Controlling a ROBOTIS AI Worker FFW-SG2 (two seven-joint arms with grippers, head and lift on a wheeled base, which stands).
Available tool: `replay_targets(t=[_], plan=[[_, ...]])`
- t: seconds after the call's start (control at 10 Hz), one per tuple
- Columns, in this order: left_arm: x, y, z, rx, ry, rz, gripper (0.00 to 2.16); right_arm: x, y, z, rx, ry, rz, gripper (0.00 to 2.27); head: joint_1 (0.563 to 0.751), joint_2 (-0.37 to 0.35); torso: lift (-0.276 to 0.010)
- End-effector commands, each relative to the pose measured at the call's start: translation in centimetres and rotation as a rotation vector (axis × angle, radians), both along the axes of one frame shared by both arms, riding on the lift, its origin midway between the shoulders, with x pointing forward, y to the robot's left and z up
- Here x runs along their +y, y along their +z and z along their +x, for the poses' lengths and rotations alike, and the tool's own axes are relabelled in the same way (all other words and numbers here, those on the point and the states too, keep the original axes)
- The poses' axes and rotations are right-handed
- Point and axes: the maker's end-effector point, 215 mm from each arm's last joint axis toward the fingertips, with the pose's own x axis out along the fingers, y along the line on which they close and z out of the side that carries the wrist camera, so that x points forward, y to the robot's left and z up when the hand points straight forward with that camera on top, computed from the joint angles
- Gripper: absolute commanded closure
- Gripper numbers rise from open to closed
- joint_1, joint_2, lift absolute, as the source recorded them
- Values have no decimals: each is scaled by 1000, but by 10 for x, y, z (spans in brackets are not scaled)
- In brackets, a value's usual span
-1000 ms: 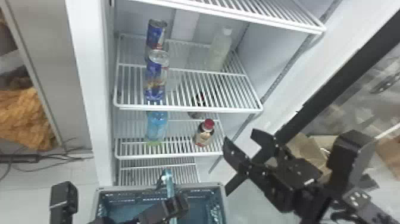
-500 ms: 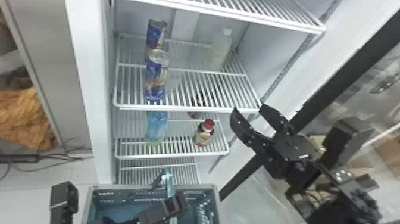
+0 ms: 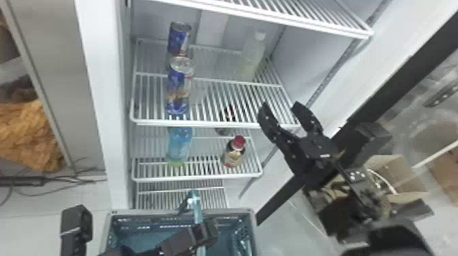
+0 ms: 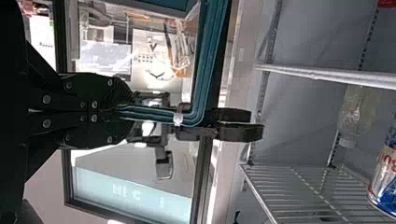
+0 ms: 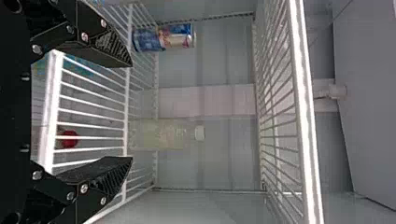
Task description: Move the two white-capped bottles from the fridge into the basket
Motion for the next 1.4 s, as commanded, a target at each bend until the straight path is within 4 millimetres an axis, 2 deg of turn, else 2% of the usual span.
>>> replay_targets(t=[0.0,0.3,0.6,1.0,1.3], plan=[[0,1,0,0,-2,-4,1185,-8,-2,17,-29,-17,5,358,695,-350,0],[-2,2,-1,1,-5,-6,1185,-10,-14,47,-52,-20,21,265,695,-350,0],[-2,3,-2,0,-9,-11,1185,5,-15,83,-76,9,41,222,695,-350,0],[-2,4,-1,0,-6,-12,1185,1,-21,118,-87,-8,36,193,695,-350,0],[-2,3,0,0,-4,-10,1185,-14,-19,143,-91,-58,9,191,695,-350,0]])
